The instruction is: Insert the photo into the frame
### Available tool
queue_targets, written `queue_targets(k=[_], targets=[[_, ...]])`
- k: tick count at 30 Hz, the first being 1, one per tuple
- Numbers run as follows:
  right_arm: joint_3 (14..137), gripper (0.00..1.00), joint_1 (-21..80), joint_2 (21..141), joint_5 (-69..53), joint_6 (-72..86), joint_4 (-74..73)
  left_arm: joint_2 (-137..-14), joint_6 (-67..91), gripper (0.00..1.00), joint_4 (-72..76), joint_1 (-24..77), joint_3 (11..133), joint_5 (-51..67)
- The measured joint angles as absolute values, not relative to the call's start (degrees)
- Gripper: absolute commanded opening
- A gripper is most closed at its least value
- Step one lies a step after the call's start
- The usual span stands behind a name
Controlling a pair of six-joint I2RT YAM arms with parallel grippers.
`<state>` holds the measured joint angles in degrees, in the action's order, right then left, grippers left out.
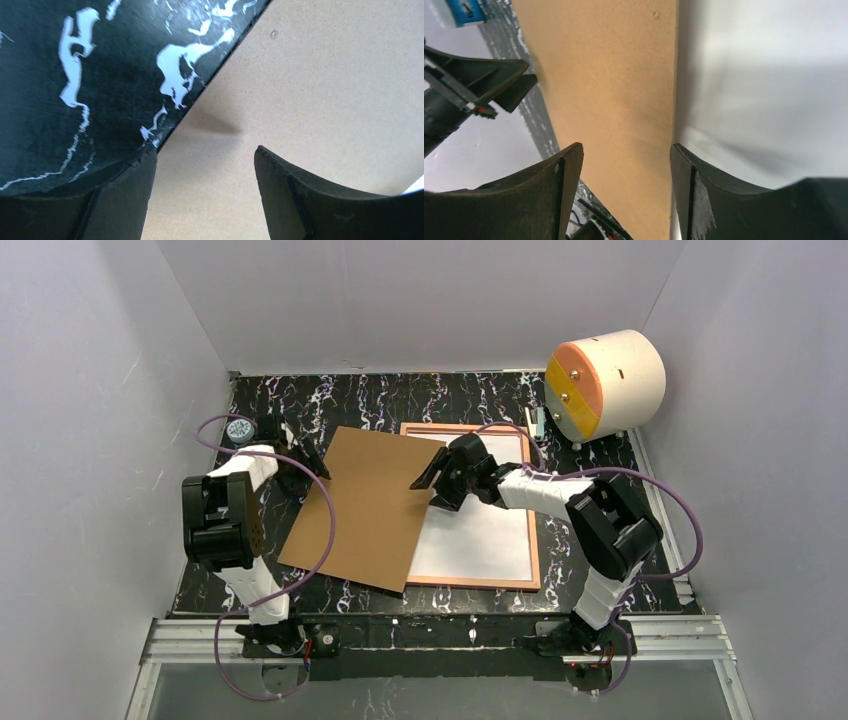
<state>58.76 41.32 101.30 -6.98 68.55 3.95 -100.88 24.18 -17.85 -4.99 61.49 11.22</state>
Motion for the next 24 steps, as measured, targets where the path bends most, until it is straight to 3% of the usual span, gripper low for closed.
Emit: queue_targets(k=[3, 11, 24], targets=[[58.94, 0.67, 41.34, 100.12, -4.49, 67.57, -0.51, -100.79, 24.51, 0.72, -18.96, -4.38, 61.47, 12.67], [59.18, 0.76, 41.32, 97.89, -0.67, 64.01, -7.22, -100.75, 24.45, 0.73, -20.18, -3.84, 61.58, 13.41], [57.28, 0.74, 40.42, 100.16, -9.45, 62.78, 1.37, -100.75, 24.25, 0.75, -21.45, -3.77, 61.87, 14.28]])
